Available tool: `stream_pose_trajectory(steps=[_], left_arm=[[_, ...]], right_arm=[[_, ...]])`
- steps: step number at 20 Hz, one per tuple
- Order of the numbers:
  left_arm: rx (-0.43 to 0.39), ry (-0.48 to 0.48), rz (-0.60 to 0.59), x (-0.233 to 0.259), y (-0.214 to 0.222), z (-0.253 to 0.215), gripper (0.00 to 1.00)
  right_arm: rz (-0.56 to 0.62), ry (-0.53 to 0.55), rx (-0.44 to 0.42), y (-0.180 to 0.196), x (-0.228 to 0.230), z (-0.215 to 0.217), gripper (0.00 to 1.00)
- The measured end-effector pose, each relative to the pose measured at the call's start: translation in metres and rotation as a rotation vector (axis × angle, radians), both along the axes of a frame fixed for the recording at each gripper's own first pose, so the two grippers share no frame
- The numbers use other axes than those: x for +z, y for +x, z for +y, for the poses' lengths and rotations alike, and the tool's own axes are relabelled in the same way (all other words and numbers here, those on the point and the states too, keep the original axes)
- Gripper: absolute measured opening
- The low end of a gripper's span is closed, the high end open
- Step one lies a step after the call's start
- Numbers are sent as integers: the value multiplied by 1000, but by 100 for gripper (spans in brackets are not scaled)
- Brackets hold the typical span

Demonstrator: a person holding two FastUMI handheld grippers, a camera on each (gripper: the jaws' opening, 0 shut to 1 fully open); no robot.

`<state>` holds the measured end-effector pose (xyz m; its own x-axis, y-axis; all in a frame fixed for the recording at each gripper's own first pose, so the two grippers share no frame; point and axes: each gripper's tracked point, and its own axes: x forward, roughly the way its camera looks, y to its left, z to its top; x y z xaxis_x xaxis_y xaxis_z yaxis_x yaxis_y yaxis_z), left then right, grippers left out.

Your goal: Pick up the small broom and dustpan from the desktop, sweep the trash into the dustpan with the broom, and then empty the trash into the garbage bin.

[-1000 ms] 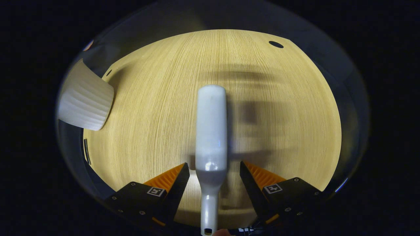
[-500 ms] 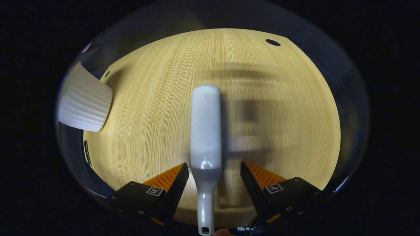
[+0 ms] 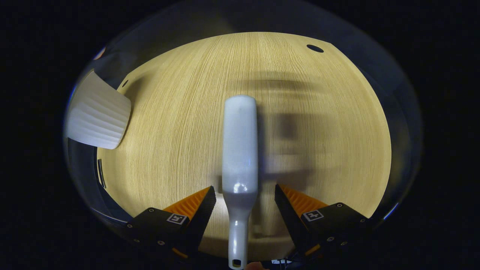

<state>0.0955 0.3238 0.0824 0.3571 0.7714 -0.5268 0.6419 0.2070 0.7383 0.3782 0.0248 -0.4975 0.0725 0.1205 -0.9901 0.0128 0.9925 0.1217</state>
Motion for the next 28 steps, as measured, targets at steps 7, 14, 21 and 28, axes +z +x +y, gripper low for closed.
stream_pose_trajectory(steps=[7, 14, 21, 28], left_arm=[[343, -586, -273, -70, -25, -77, 31], [374, -1149, -372, -126, 8, -271, 31], [582, -1229, -165, -269, -51, -343, 28], [870, -1077, -75, -345, -108, -290, 33]], right_arm=[[-5, 29, -4, 6, 13, 0, 96], [-50, 17, -39, 9, 27, -7, 95], [-75, -14, -85, 12, 29, -19, 96], [-73, -21, -50, 7, 27, -13, 96]])
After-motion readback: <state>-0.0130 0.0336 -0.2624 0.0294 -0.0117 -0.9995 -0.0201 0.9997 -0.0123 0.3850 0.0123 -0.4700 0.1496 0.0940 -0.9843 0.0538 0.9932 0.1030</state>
